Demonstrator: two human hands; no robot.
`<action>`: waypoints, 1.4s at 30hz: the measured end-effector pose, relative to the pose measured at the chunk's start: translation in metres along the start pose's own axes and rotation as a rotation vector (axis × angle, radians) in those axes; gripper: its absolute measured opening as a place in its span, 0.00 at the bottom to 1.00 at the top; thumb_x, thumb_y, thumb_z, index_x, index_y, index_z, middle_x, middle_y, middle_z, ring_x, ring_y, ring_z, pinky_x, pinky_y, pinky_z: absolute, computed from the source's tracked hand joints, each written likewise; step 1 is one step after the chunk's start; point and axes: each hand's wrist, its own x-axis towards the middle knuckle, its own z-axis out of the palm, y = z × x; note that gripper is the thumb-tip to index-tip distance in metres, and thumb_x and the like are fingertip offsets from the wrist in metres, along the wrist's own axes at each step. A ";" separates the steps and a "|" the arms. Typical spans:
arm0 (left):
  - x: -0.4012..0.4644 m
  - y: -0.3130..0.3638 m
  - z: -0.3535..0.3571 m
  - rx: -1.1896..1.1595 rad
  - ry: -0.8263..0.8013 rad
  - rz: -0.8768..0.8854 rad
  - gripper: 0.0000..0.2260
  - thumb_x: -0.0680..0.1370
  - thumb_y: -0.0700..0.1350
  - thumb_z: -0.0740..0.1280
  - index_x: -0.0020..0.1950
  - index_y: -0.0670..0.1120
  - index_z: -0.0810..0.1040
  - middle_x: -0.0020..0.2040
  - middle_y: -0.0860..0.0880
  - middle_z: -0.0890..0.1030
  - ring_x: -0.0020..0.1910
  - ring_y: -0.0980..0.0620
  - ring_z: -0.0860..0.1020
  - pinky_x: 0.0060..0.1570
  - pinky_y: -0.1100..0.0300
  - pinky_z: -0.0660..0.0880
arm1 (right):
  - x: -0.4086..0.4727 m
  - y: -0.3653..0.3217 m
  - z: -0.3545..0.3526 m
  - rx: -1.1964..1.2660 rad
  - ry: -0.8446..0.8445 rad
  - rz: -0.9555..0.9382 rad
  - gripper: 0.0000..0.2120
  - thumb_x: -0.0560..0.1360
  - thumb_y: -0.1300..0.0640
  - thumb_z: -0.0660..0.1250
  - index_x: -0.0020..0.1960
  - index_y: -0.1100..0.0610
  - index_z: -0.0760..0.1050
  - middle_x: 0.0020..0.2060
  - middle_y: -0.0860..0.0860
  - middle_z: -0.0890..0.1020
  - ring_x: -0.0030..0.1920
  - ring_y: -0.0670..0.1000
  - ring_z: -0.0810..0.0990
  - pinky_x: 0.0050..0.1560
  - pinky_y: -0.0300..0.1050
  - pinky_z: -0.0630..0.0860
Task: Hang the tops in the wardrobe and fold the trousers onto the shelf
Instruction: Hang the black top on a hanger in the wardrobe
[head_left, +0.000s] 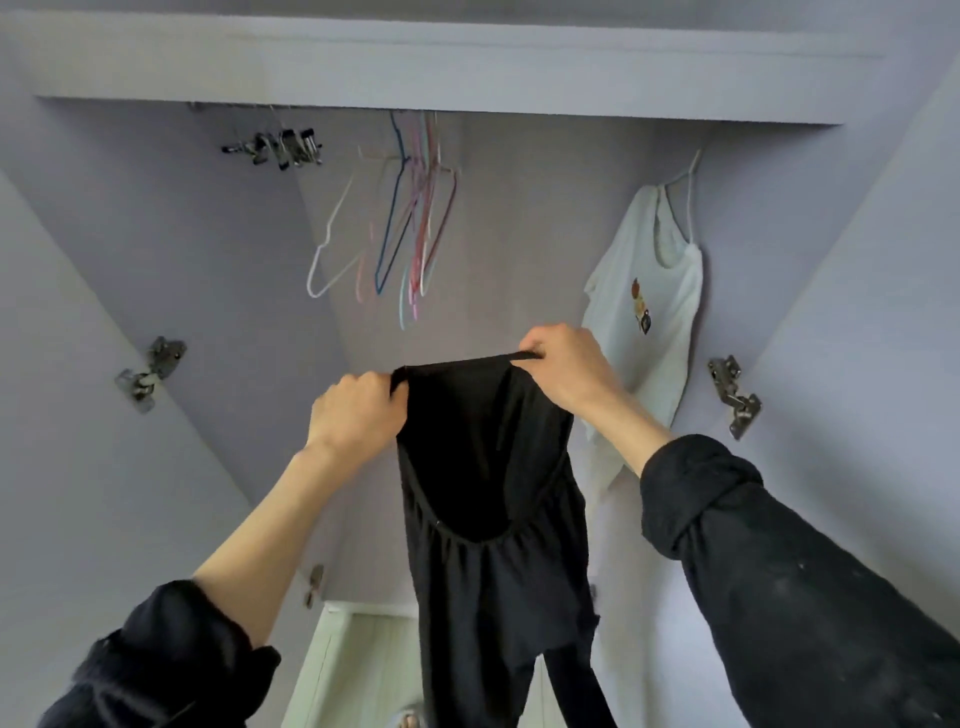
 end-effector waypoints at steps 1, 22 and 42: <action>0.009 -0.011 -0.001 0.006 0.013 -0.014 0.14 0.80 0.48 0.54 0.49 0.41 0.75 0.43 0.41 0.80 0.47 0.35 0.76 0.45 0.51 0.72 | 0.002 0.012 0.005 -0.170 -0.013 -0.025 0.07 0.77 0.56 0.65 0.50 0.59 0.79 0.46 0.55 0.81 0.49 0.56 0.78 0.49 0.48 0.75; 0.114 -0.140 0.001 -0.590 -0.174 -0.047 0.09 0.78 0.33 0.59 0.44 0.45 0.72 0.40 0.48 0.74 0.43 0.51 0.71 0.44 0.60 0.65 | 0.087 0.042 0.078 0.773 -0.109 0.560 0.10 0.75 0.61 0.68 0.55 0.61 0.78 0.52 0.60 0.81 0.54 0.58 0.80 0.58 0.49 0.75; 0.127 -0.102 -0.045 -0.835 -0.203 -0.074 0.05 0.71 0.40 0.68 0.36 0.45 0.74 0.31 0.51 0.76 0.34 0.54 0.71 0.39 0.60 0.67 | 0.201 -0.058 0.076 0.933 -0.169 0.404 0.13 0.81 0.49 0.57 0.45 0.56 0.74 0.37 0.51 0.76 0.35 0.48 0.74 0.36 0.40 0.70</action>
